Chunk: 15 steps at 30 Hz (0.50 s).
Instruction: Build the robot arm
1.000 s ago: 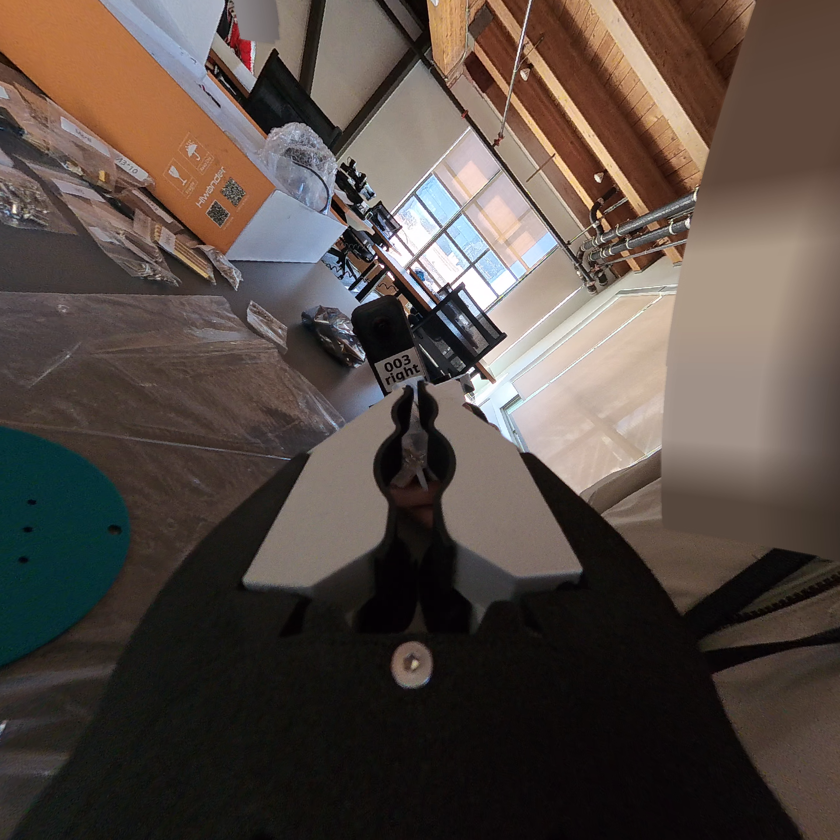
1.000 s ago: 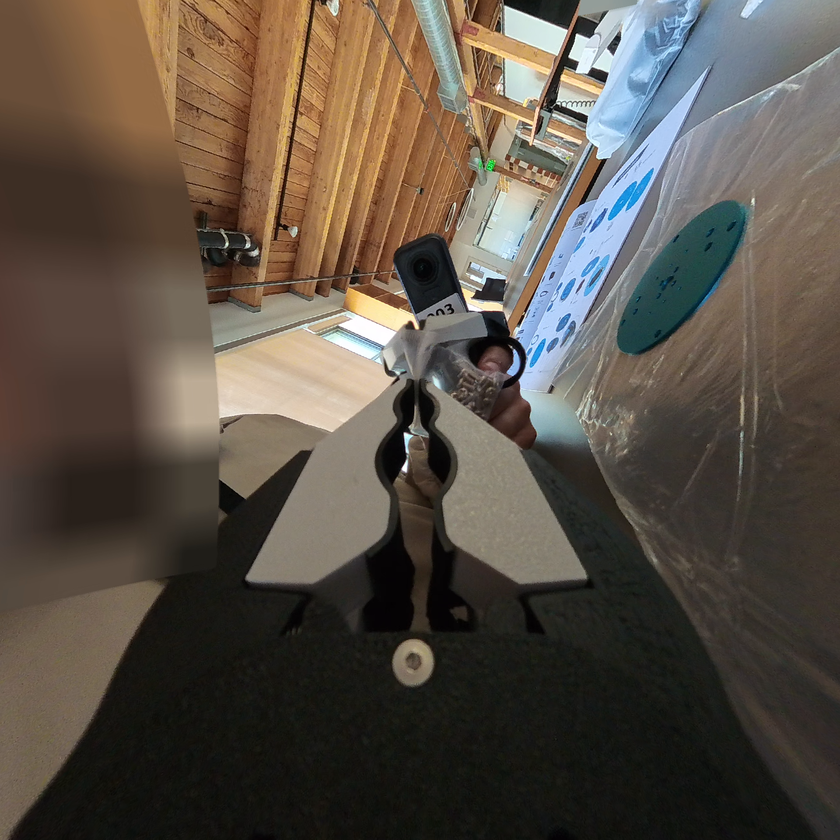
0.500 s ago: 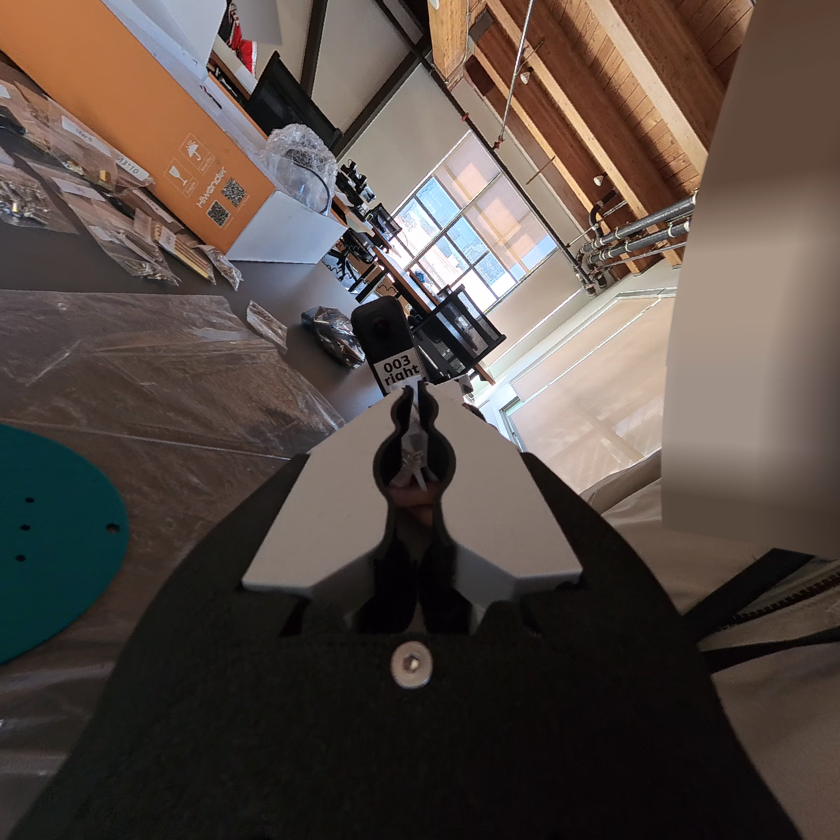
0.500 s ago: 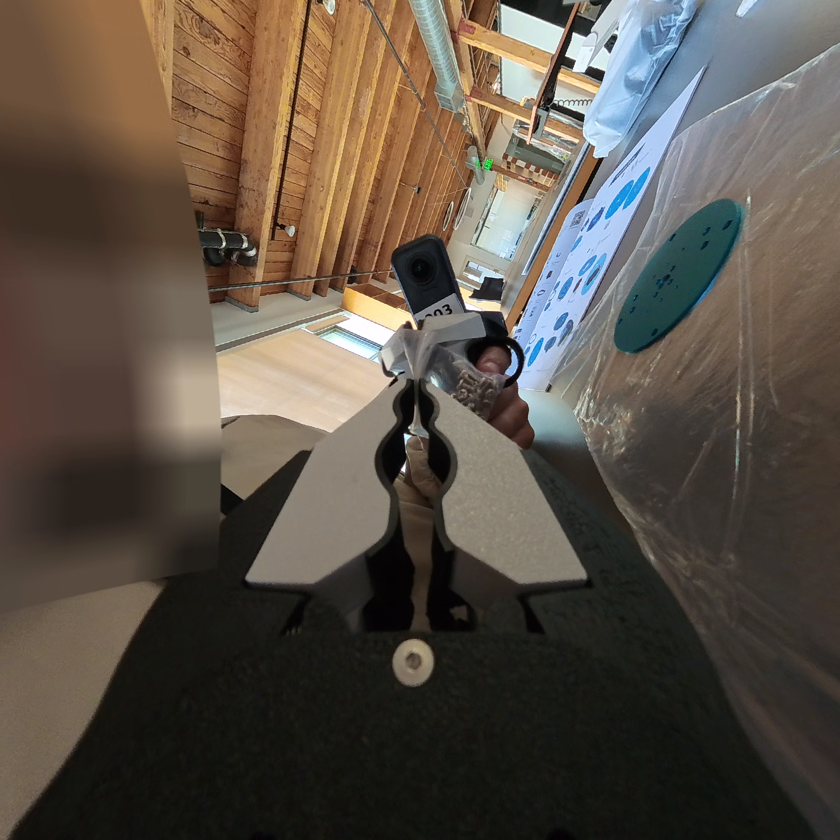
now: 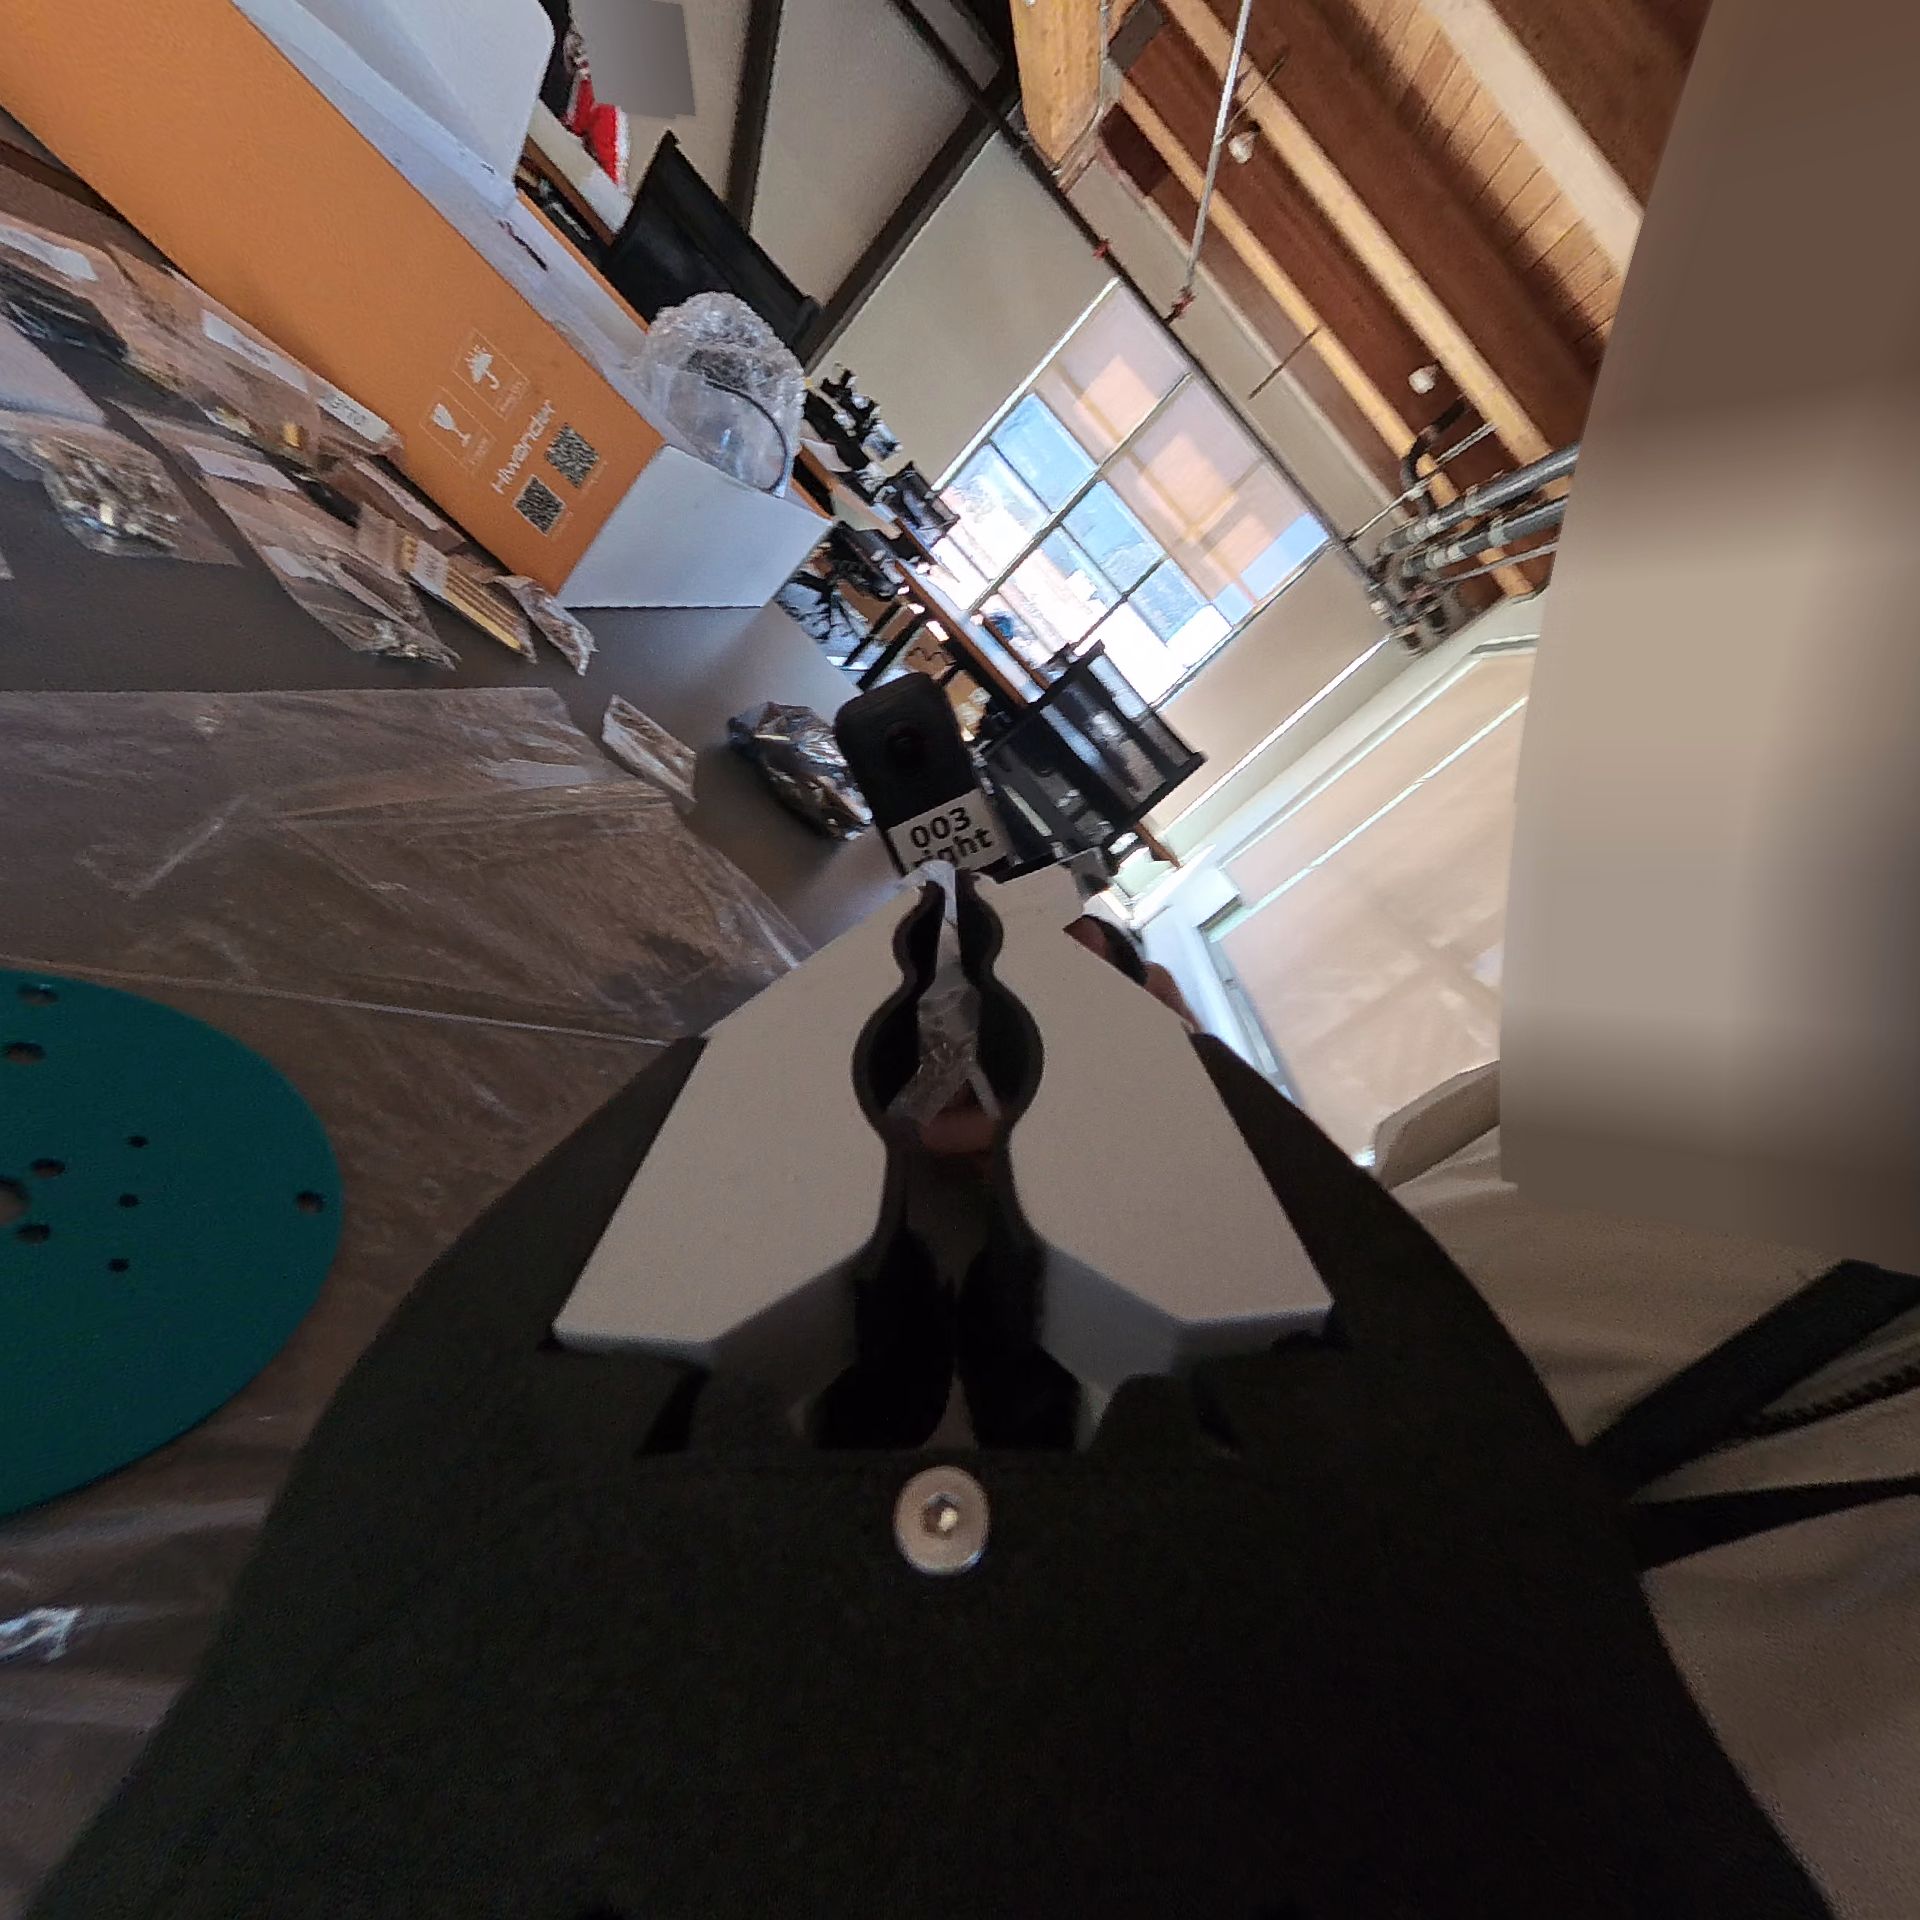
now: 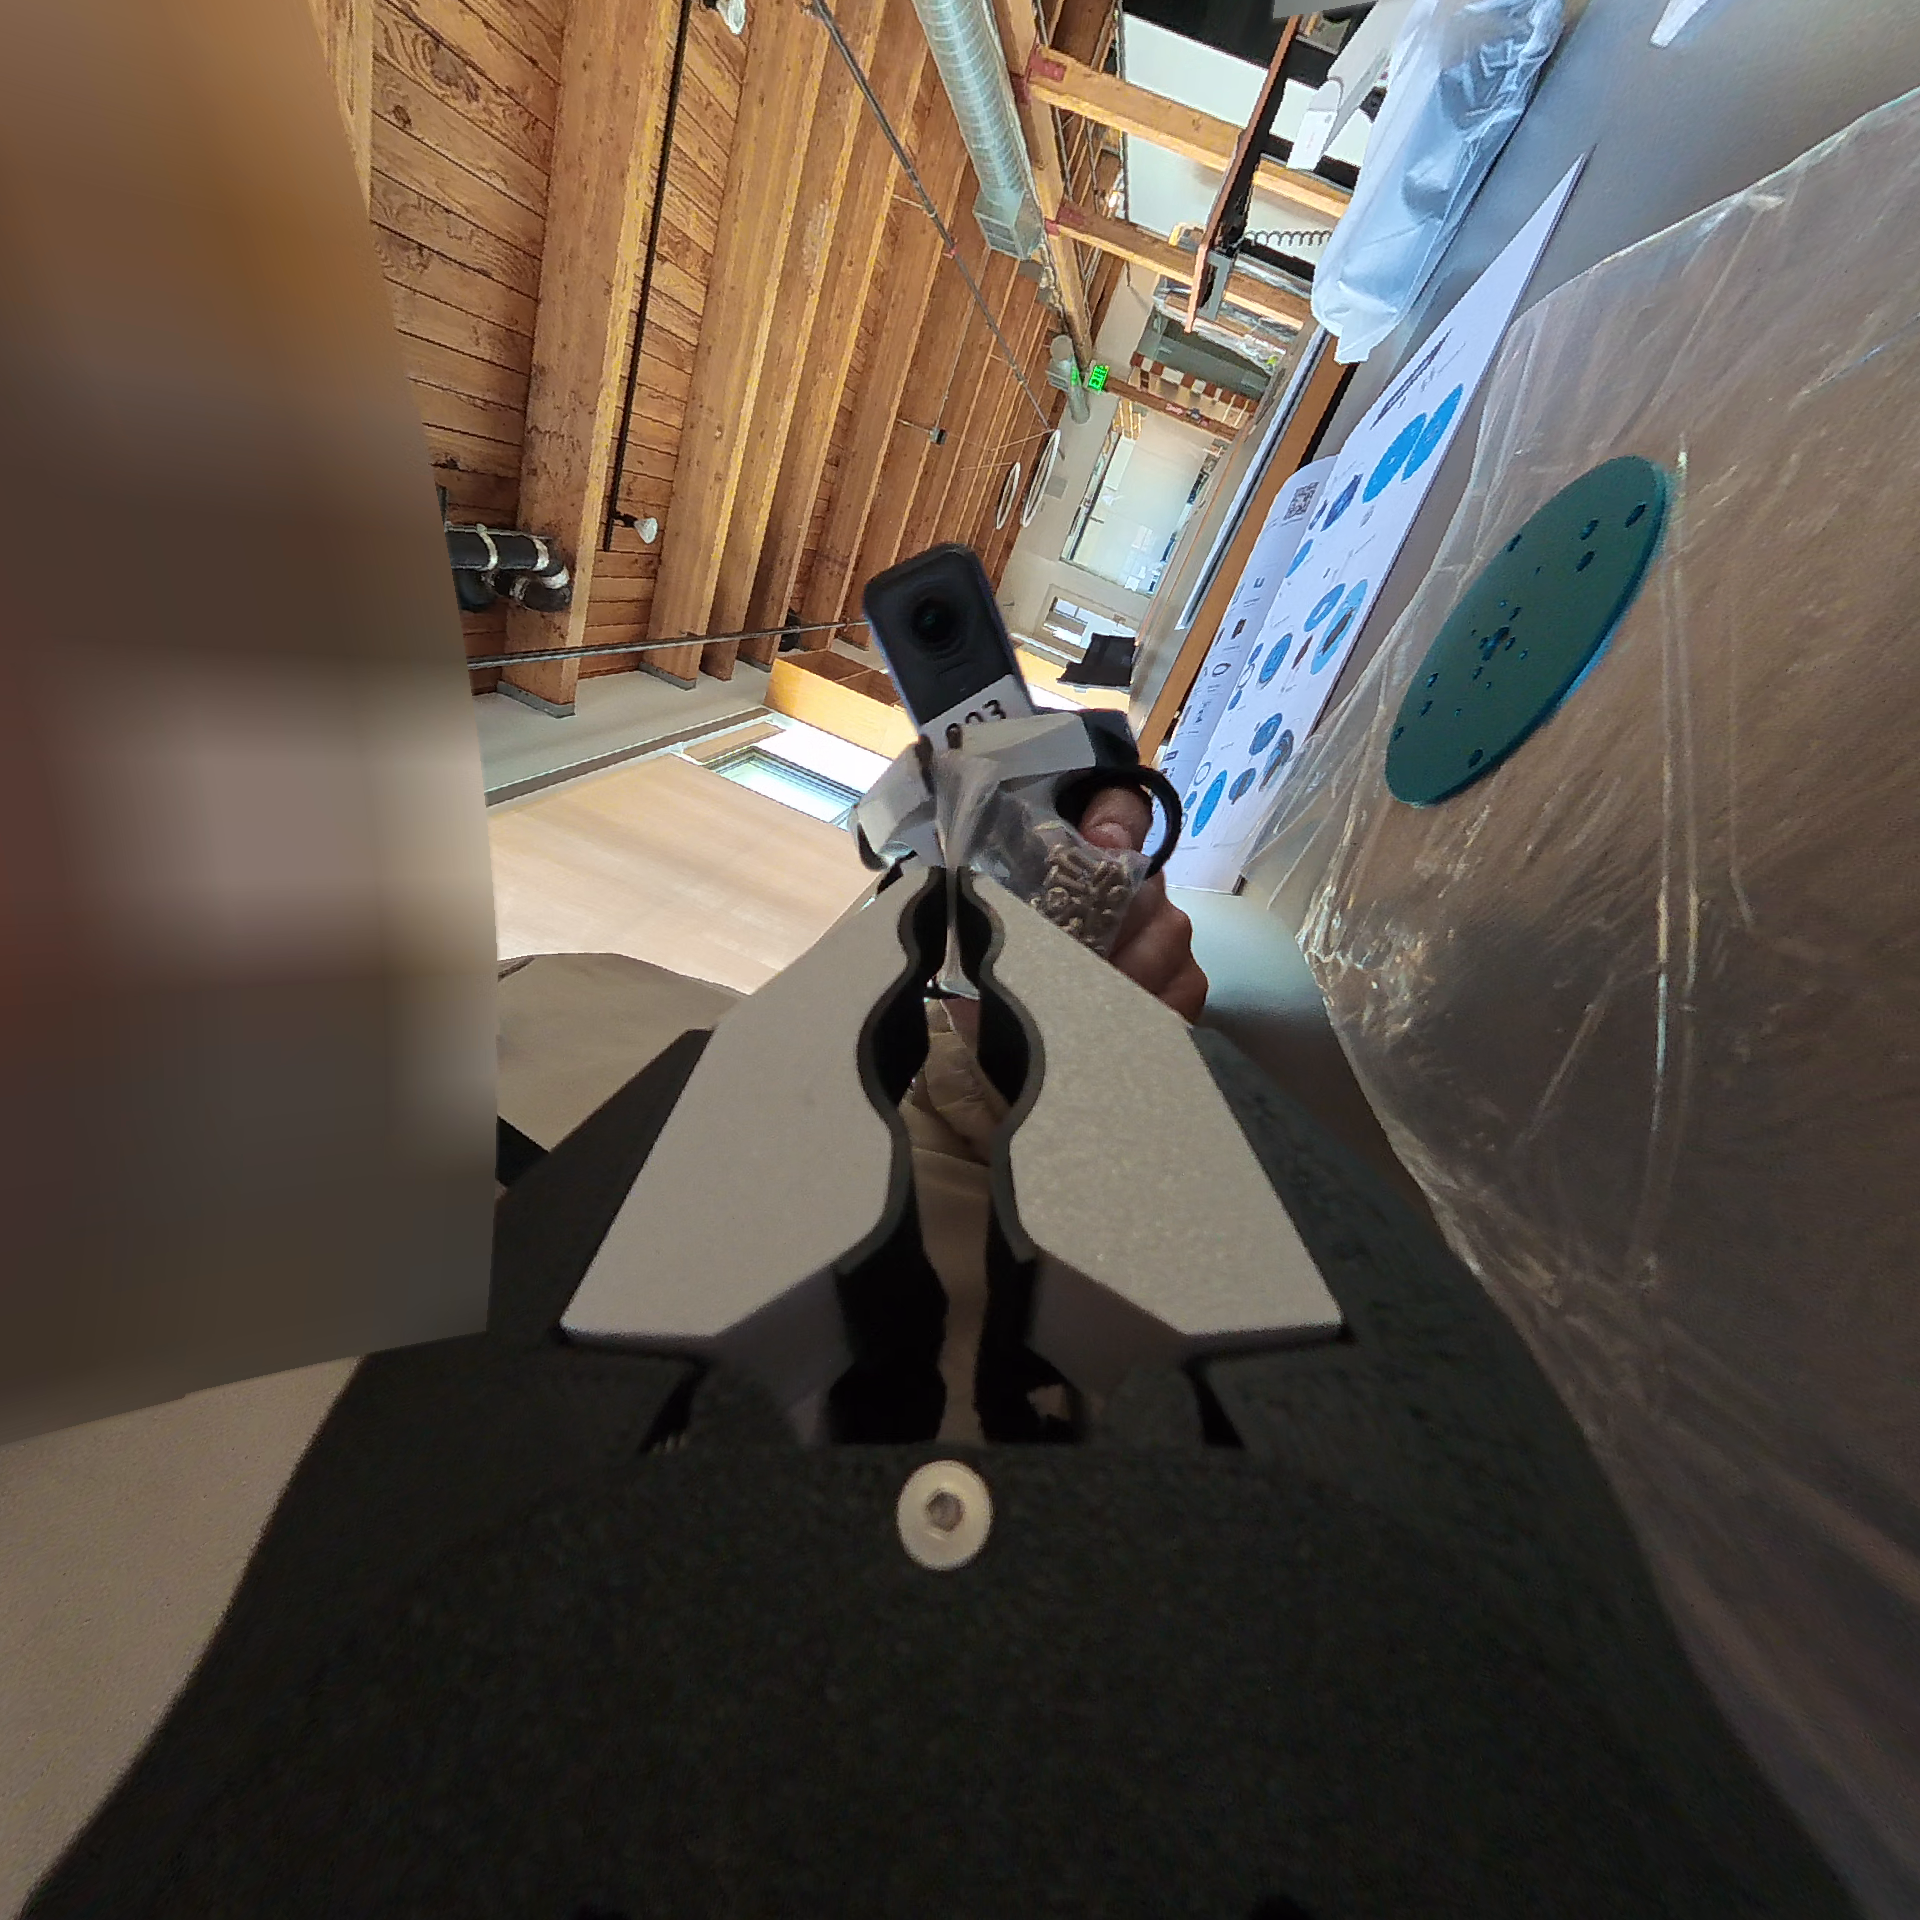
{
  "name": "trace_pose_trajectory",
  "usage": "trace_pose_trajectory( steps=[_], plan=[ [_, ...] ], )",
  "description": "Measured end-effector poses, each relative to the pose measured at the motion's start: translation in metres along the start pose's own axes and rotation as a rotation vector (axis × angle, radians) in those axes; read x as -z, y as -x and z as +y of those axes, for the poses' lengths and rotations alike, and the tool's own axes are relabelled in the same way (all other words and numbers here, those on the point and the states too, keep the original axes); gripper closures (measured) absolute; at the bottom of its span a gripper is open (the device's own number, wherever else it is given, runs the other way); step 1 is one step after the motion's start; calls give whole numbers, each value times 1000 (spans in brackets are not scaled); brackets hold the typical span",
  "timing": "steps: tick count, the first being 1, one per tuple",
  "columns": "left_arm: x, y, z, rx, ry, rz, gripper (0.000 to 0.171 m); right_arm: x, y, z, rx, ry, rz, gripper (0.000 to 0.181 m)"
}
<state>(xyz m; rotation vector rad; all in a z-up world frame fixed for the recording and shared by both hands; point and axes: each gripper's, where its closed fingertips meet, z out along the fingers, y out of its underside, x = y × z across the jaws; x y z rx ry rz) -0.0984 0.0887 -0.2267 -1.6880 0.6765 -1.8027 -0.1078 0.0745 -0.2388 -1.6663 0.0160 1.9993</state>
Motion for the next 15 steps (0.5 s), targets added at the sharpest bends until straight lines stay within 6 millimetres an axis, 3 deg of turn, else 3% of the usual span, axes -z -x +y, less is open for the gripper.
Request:
trace_pose_trajectory(
  steps=[15],
  plan=[
    [-3,-1,7,-27,37,-21,171,1,0,0,2,1,-2,181]
  ],
)
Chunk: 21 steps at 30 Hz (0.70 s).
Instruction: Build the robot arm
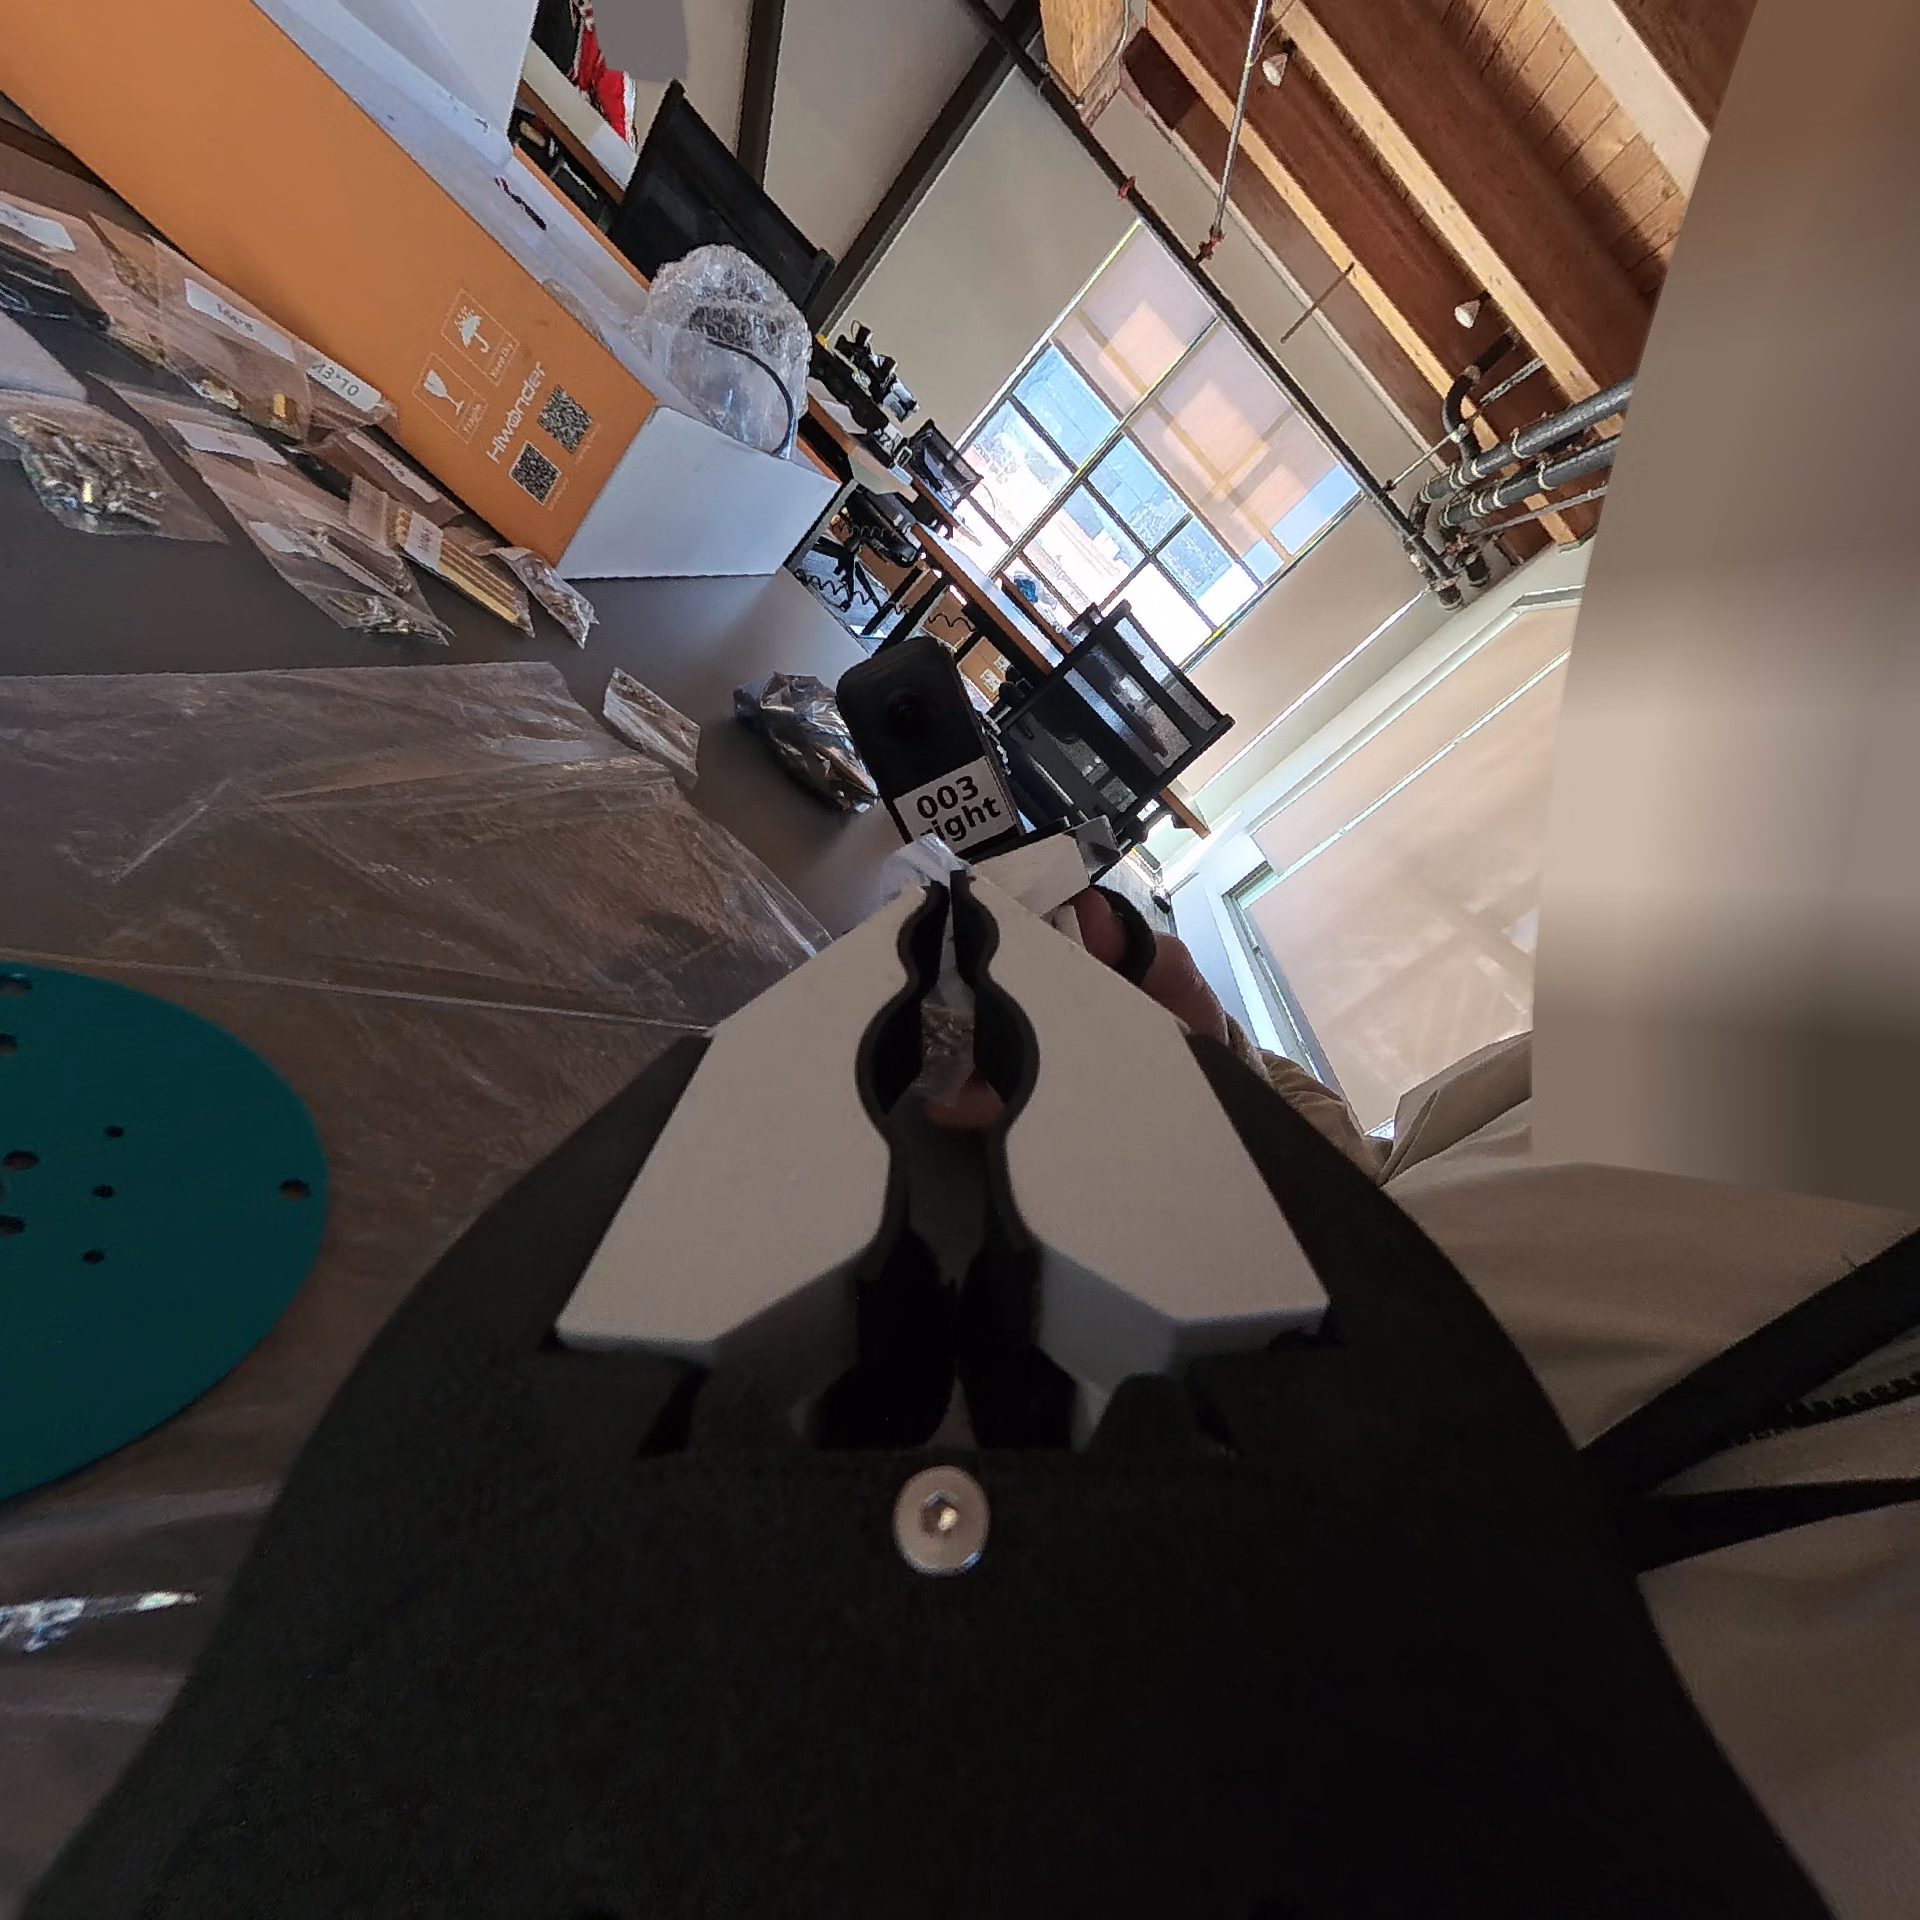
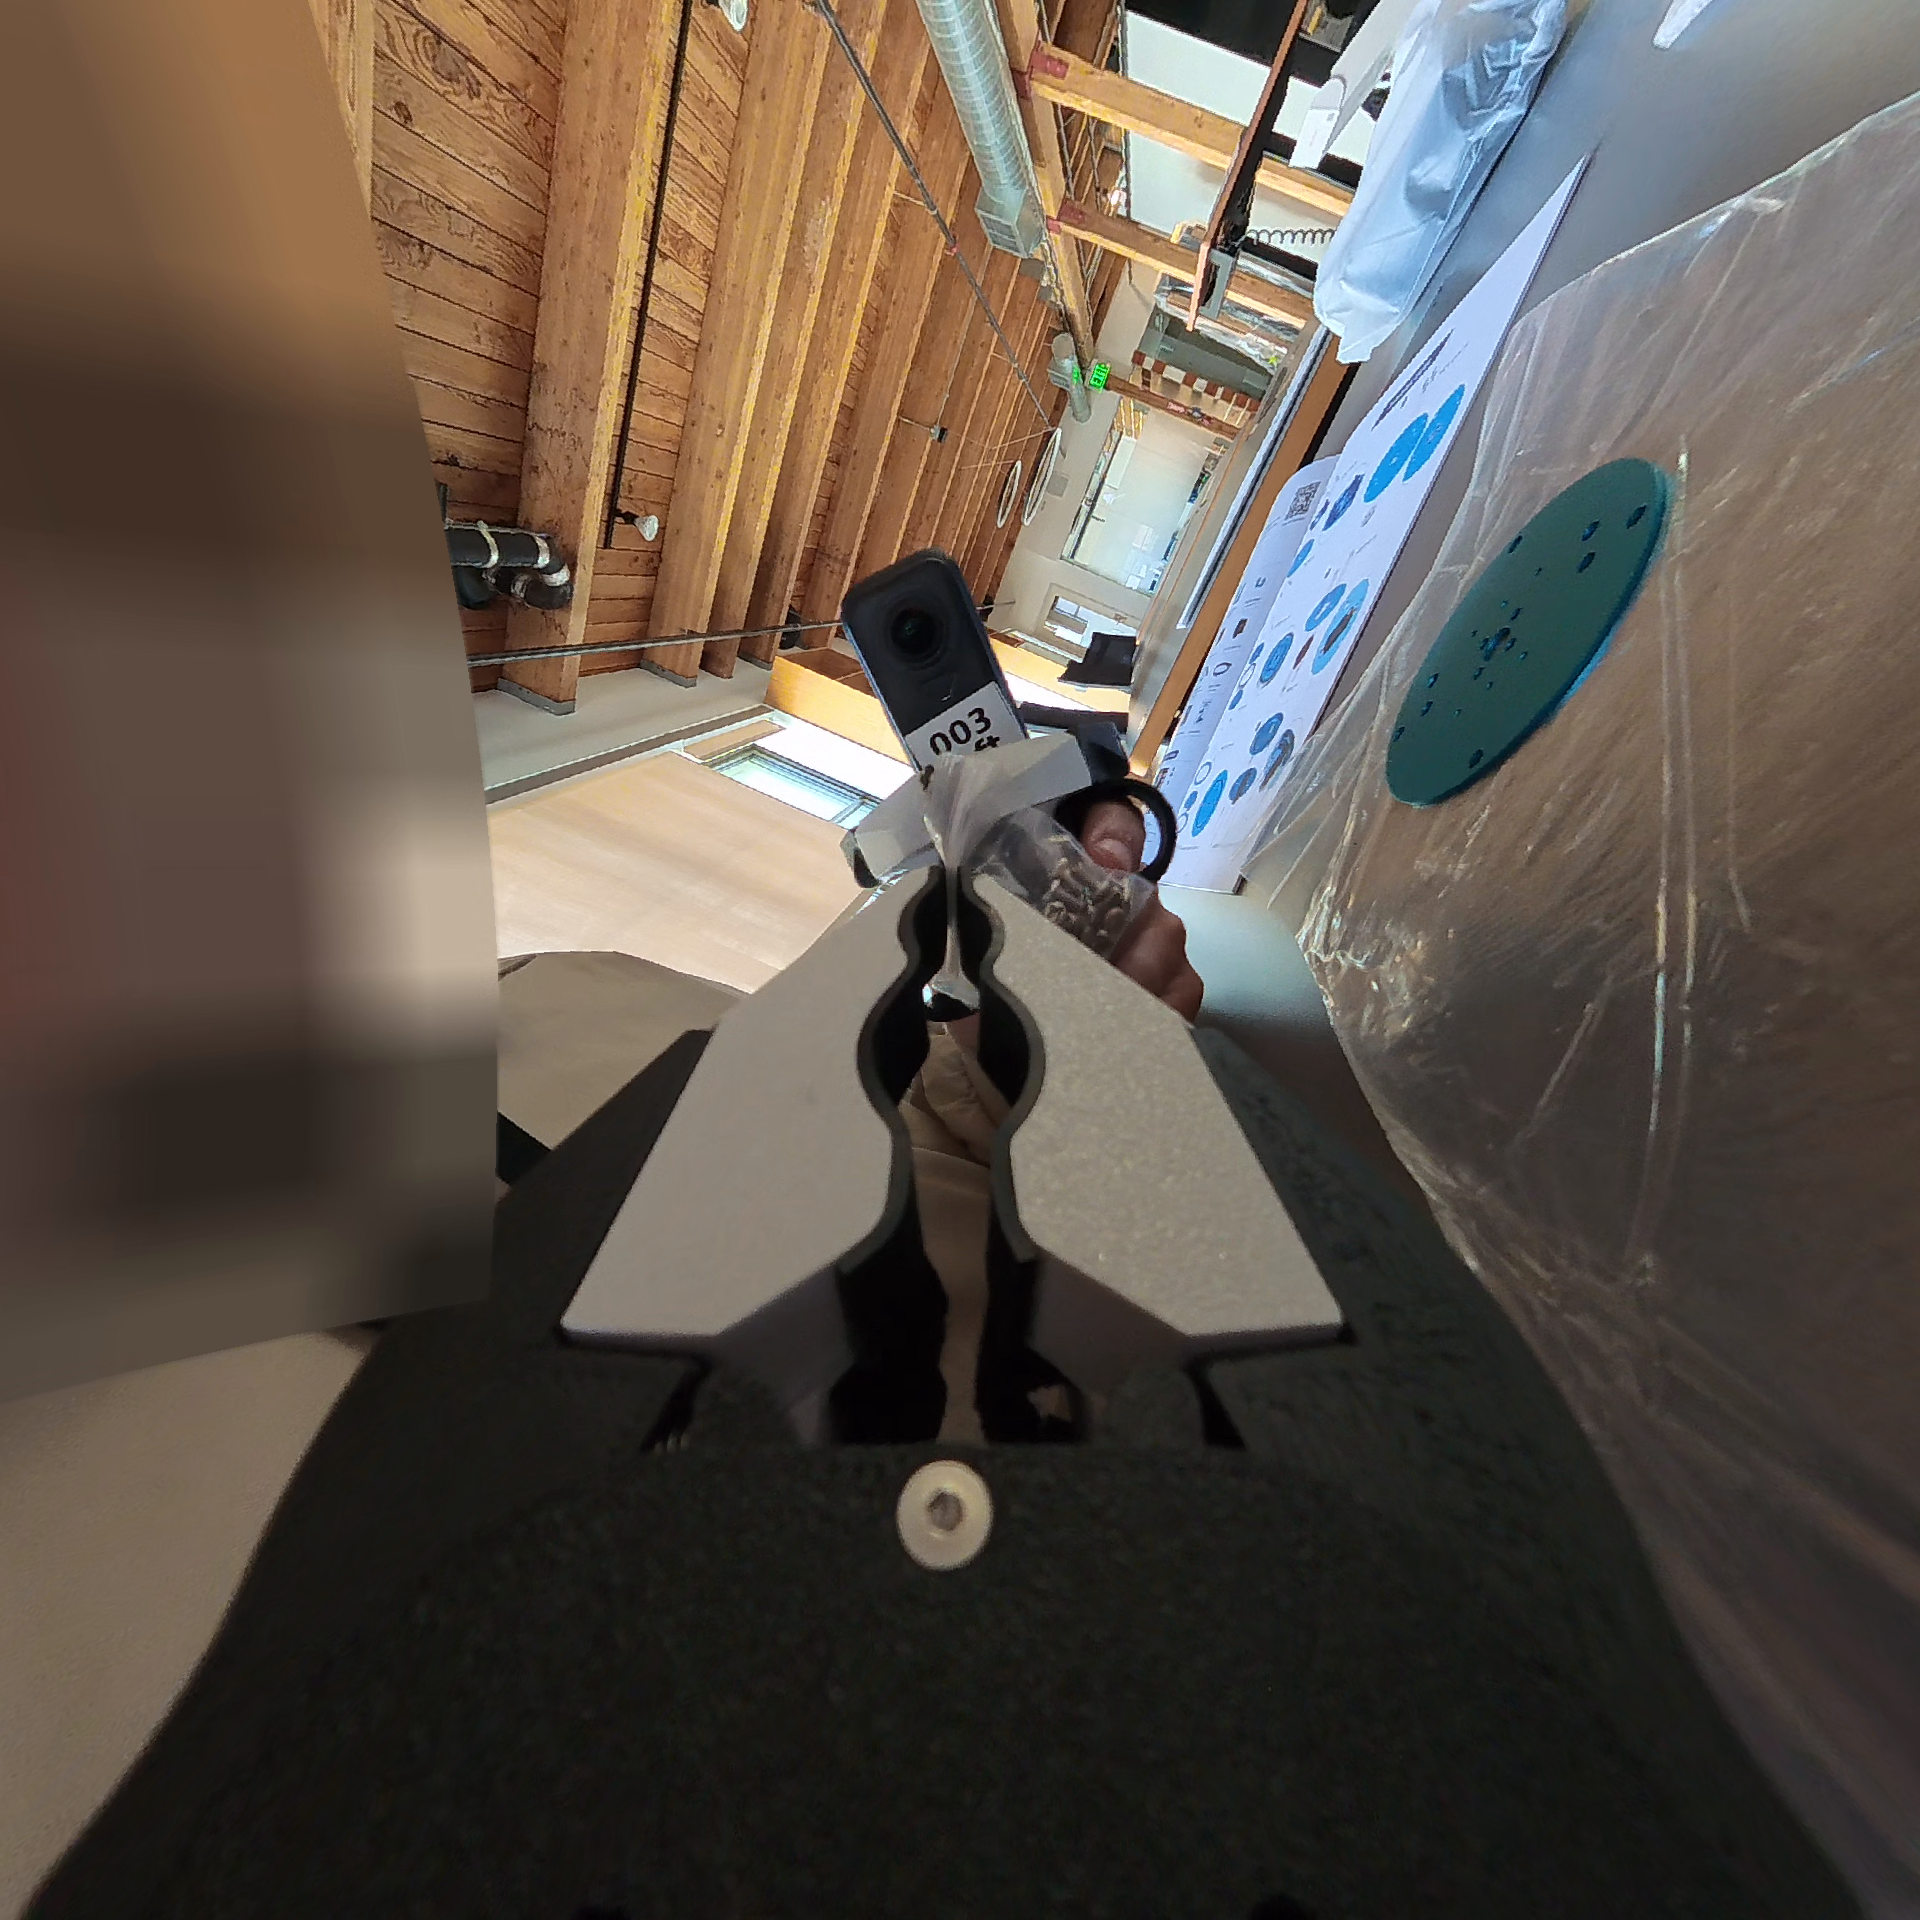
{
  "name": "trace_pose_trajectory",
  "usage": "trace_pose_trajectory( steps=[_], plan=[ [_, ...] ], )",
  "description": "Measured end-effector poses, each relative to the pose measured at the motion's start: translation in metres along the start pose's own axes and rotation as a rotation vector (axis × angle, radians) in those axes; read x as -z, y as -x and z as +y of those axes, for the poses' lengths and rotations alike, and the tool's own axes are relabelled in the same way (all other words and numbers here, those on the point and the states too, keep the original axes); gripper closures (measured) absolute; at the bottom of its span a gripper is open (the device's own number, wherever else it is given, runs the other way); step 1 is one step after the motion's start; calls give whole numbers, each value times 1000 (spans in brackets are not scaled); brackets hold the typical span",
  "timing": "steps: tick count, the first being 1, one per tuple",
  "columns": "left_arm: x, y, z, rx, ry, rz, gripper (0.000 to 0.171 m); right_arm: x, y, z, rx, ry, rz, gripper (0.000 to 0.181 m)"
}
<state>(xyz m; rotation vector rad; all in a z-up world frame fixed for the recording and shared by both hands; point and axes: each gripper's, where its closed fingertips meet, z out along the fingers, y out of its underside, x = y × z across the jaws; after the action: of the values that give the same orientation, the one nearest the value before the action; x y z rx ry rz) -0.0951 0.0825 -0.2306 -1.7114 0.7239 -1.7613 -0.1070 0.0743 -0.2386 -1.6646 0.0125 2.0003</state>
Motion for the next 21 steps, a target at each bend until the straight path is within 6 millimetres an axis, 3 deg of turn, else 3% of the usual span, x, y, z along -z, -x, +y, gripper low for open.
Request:
trace_pose_trajectory(
  steps=[15,21],
  plan=[
    [1,8,7,109,40,-7,171,-3,-16,9,156,73,183,179],
    [1,20,13,153,65,-44,171,0,-27,9,224,96,281,177]
  ],
)
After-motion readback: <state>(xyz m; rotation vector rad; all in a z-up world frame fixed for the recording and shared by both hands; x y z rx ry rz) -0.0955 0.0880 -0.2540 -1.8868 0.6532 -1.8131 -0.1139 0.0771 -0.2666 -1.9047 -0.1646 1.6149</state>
